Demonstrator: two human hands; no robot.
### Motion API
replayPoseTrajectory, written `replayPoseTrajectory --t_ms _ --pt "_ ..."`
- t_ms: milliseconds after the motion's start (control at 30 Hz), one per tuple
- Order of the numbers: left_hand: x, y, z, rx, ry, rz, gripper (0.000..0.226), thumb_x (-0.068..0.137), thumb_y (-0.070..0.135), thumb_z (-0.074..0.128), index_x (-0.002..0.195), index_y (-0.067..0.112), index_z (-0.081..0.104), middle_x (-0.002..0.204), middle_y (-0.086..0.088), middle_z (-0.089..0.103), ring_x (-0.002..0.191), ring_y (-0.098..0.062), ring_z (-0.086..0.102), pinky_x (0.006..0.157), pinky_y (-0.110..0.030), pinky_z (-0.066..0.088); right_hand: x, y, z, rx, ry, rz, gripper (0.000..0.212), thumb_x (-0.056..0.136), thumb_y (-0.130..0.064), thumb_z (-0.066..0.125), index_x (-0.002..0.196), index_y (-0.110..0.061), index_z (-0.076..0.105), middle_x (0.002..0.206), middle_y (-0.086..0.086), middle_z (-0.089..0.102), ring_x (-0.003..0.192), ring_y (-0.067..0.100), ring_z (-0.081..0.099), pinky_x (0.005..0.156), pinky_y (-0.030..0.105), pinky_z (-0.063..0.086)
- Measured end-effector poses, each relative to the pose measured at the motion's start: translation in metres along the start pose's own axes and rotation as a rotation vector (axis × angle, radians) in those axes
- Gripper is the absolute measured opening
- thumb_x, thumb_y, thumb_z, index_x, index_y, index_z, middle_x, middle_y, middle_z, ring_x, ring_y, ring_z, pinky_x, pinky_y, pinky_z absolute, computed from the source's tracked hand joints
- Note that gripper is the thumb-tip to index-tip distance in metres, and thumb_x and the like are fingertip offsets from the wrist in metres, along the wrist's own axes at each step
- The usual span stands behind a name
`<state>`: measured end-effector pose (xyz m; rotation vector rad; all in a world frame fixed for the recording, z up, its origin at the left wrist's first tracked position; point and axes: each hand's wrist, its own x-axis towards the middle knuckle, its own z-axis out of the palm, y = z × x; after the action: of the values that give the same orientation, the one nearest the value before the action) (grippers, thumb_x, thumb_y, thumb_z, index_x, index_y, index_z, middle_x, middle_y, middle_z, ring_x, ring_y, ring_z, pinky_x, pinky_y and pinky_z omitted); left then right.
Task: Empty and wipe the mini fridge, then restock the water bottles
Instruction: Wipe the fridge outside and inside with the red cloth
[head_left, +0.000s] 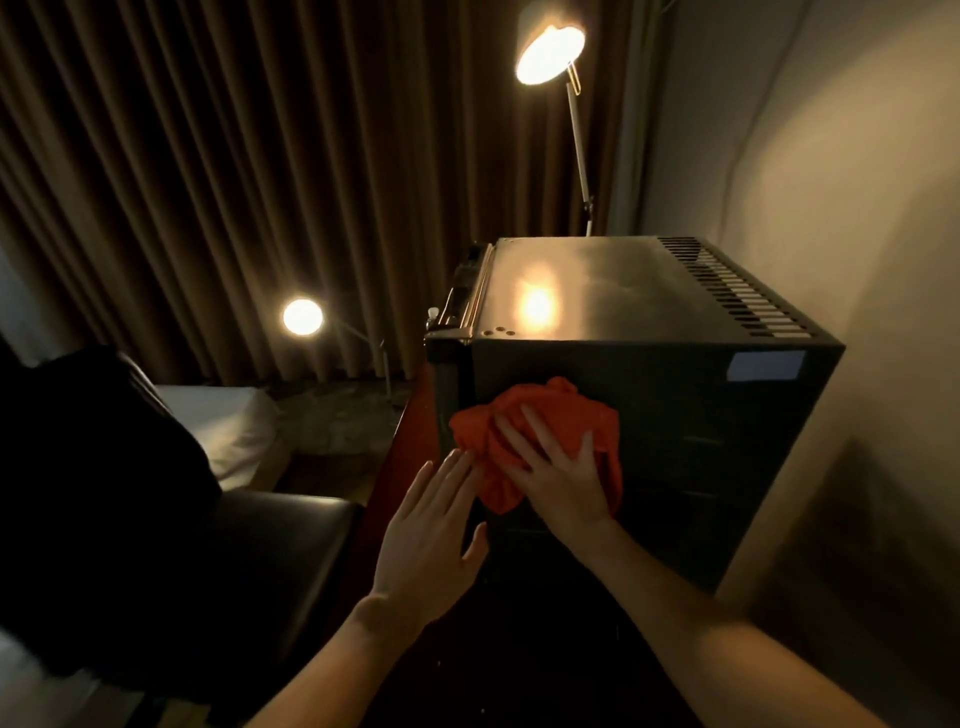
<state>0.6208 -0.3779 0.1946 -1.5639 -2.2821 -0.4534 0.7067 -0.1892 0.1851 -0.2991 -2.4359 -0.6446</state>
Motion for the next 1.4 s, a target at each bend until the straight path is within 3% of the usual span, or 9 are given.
replayPoseTrajectory --t_ms 233,467,600,700,933,1067,1167,1233,1400 --pt "0.006 0.012 0.016 -0.037 0.006 0.01 0.069 0.094 0.047 0.044 0.154 0.021 0.022 0.16 0.005 0.013 0.149 -0.009 0.009 0.122 -0.032 0.006 -0.035 0.074 -0.019 0.0 0.075 0.292 0.051 0.072 -0.027 0.073 0.122 -0.033 0.061 0.157 0.003 0.024 0.146 0.035 0.013 0.096 0.076 0.027" --pt "0.009 0.02 0.033 -0.038 0.004 0.039 0.076 0.088 0.042 0.061 0.151 0.02 0.026 0.16 0.001 0.022 0.148 -0.012 0.015 0.12 -0.039 0.018 -0.084 0.095 -0.015 0.011 0.073 0.771 0.066 0.069 -0.023 0.085 0.13 -0.021 0.059 0.157 0.019 0.023 0.143 0.049 0.007 0.105 0.073 0.025" --pt "0.0 0.024 0.043 -0.04 -0.002 0.049 0.068 0.09 0.044 0.045 0.151 0.018 0.031 0.16 0.001 0.023 0.148 -0.01 0.014 0.12 -0.034 0.012 -0.094 0.038 0.023 0.083 -0.063 0.545 0.064 0.06 -0.021 0.09 0.119 -0.026 0.067 0.153 0.018 0.028 0.141 0.052 0.011 0.096 0.077 0.028" --pt "-0.011 0.015 0.044 -0.022 -0.005 0.043 0.066 0.09 0.042 0.046 0.15 0.015 0.037 0.16 0.0 0.026 0.148 -0.011 0.018 0.12 -0.033 0.013 -0.082 0.025 0.028 0.097 -0.136 0.366 0.083 0.049 -0.032 0.094 0.126 -0.034 0.062 0.158 0.01 0.021 0.147 0.042 -0.008 0.092 0.079 0.026" --pt "-0.019 -0.006 0.043 0.003 -0.004 -0.018 0.069 0.093 0.044 0.046 0.153 0.017 0.027 0.16 0.001 0.019 0.149 -0.009 0.01 0.121 -0.032 0.007 -0.015 0.016 -0.01 0.142 -0.055 0.396 0.108 0.039 -0.041 0.095 0.137 -0.033 0.047 0.158 0.01 0.019 0.147 0.042 0.001 0.093 0.08 0.004" --pt "-0.023 -0.008 0.053 0.019 -0.012 -0.002 0.071 0.092 0.045 0.048 0.153 0.018 0.025 0.159 0.0 0.021 0.148 -0.009 0.01 0.122 -0.029 0.003 -0.021 -0.016 0.011 0.162 -0.21 0.272 0.112 0.044 -0.046 0.093 0.142 -0.042 0.04 0.161 0.003 0.008 0.144 0.041 -0.021 0.088 0.084 0.006" --pt "-0.028 -0.013 0.064 0.038 -0.025 -0.005 0.071 0.092 0.044 0.051 0.153 0.016 0.028 0.159 0.0 0.023 0.148 -0.009 0.011 0.122 -0.029 0.003 -0.061 -0.033 0.046 0.155 -0.443 0.059 0.114 0.072 -0.043 0.08 0.149 -0.043 -0.005 0.154 -0.004 -0.036 0.136 0.033 -0.043 0.091 0.086 0.01" --pt "-0.031 -0.014 0.073 0.049 -0.026 -0.007 0.07 0.091 0.044 0.051 0.152 0.015 0.031 0.158 -0.001 0.025 0.148 -0.01 0.012 0.121 -0.03 0.004 -0.089 -0.035 0.068 0.16 -0.552 -0.024 0.111 0.08 -0.042 0.072 0.146 -0.042 -0.017 0.15 -0.008 -0.042 0.134 0.026 -0.045 0.092 0.086 0.009" --pt "-0.041 -0.017 0.093 0.037 -0.033 0.004 0.068 0.091 0.043 0.049 0.151 0.015 0.034 0.158 -0.001 0.026 0.148 -0.01 0.016 0.12 -0.034 0.011 -0.095 -0.022 0.071 0.093 -0.343 0.049 0.084 0.05 -0.034 0.093 0.127 -0.036 0.061 0.159 -0.001 0.018 0.15 0.029 -0.006 0.084 0.081 0.032"
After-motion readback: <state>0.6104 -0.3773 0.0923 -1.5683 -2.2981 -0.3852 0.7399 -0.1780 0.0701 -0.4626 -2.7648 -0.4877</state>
